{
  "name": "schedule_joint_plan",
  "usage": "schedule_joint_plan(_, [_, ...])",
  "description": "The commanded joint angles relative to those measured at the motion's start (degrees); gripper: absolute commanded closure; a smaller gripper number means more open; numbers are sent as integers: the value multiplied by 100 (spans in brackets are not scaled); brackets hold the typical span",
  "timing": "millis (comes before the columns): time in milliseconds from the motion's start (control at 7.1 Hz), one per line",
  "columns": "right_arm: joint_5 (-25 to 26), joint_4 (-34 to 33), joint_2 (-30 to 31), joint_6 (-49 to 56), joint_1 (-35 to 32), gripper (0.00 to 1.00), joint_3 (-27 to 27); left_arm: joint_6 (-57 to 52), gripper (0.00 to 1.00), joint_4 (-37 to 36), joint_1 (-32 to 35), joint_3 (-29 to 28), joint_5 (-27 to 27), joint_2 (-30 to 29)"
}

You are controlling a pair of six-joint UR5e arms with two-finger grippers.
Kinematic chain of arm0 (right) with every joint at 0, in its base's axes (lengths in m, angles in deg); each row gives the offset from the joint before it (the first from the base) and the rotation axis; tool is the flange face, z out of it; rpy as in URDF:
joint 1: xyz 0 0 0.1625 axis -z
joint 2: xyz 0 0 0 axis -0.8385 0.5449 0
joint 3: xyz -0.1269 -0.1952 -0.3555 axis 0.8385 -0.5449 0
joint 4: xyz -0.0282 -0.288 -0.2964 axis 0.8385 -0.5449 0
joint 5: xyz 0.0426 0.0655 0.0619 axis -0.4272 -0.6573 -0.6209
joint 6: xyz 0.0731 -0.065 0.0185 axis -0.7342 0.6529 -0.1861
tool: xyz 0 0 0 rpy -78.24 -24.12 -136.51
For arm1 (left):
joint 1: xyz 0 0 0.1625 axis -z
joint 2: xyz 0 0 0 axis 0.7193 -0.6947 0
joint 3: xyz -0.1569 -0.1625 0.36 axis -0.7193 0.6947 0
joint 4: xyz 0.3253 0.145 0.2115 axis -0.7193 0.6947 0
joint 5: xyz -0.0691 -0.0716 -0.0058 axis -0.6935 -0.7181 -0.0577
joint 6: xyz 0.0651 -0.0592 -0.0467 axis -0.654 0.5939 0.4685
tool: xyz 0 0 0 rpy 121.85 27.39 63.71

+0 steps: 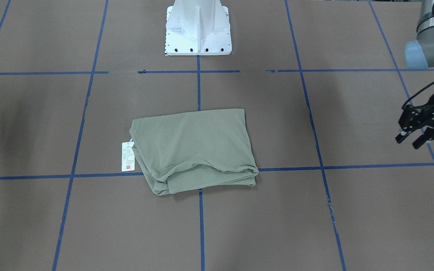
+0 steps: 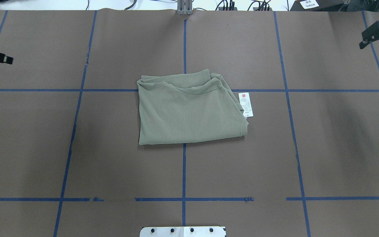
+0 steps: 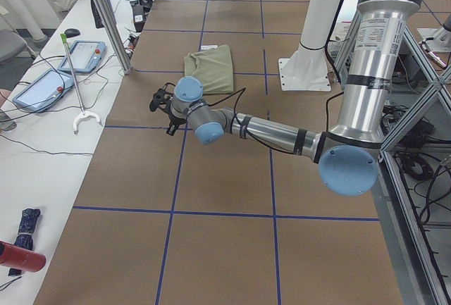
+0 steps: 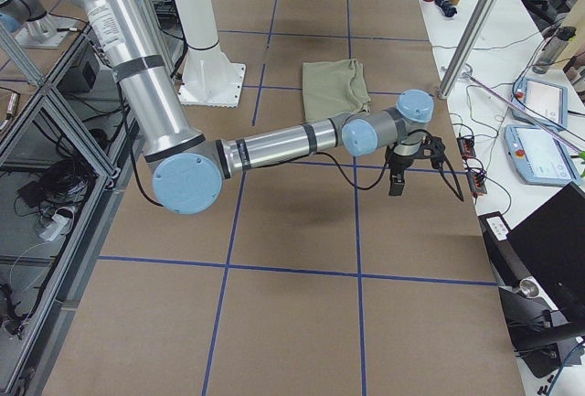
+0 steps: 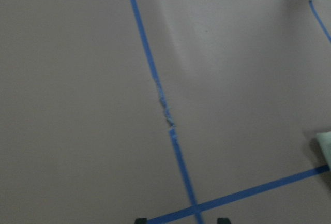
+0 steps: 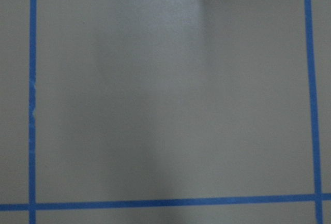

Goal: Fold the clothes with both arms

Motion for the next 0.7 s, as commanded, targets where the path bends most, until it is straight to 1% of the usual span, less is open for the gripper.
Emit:
schedule_joint_plan(0, [-6,-458,1157,460,-128,0,1104,-1744,42,-1529,630,54,-180,86])
schedule_joint_plan(141, [-6,-440,1432,460,-162,0,1263,-1846,26,-2092,833,211,-354,95])
schedule_joint_plan(282, [-6,-440,1487,460,-241,0,1230,-1855,0,-2237,869,273,-382,191])
schedule_joint_plan(423, [-15,-431,1566,451,-338,0,1264,-1847,0,-2265,1183,352,-382,322])
schedule_joint_plan(564, [-67,-431,1732,442,-347,0,1273,-1847,0,-2526,1351,361,-382,332])
